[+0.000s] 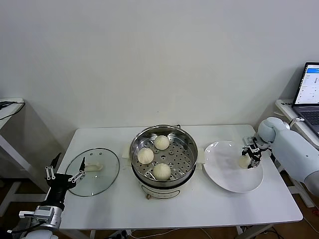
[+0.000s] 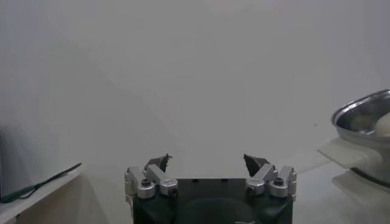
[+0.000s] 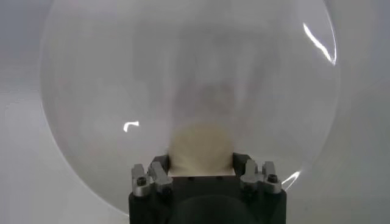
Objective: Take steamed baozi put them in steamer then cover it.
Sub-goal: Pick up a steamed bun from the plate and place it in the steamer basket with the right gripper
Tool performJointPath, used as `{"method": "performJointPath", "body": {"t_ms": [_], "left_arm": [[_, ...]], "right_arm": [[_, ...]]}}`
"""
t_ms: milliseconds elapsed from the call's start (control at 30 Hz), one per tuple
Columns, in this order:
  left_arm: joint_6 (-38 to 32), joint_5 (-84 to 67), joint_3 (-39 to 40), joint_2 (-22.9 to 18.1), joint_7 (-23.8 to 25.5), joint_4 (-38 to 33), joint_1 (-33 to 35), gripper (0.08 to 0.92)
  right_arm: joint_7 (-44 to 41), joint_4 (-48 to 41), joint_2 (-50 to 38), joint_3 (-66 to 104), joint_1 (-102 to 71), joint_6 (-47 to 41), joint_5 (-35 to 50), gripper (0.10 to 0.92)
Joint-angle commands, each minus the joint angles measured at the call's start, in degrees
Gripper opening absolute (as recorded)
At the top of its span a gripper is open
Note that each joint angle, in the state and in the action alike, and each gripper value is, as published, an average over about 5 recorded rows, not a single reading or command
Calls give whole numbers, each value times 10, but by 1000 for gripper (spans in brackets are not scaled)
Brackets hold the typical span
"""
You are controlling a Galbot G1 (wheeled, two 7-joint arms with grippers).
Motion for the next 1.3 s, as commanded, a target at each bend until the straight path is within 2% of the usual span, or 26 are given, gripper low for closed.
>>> {"method": "performJointPath", "body": {"t_ms": [33,267,400,600,767,1033,1300], "left_arm": [[1,0,3,0,-1,-3,0,823],[1,2,6,0,-2,-8,1,823],[0,3,7,2,-1,-10,1,823],[-3,2,5,5,2,-13,2,823],[-4,-1,4,7,5,-13,0,823],[-4,-6,1,11,7,-12,-5,823],[-3,-12,-7,12,10,-9,-7,823]], "right_arm": [[-28,81,-66,-64,37,-46,112,683],[-44,247,-169,-260,210,-132,279,686],[-41,335,-196,-371,330,-175,358,687],[-23,431,-174,-545,525,-237,457,687],[5,491,-125,-624,621,-291,536,687],[49,550,-38,-657,654,-353,642,687],[63,489,59,-616,576,-366,636,687]]}}
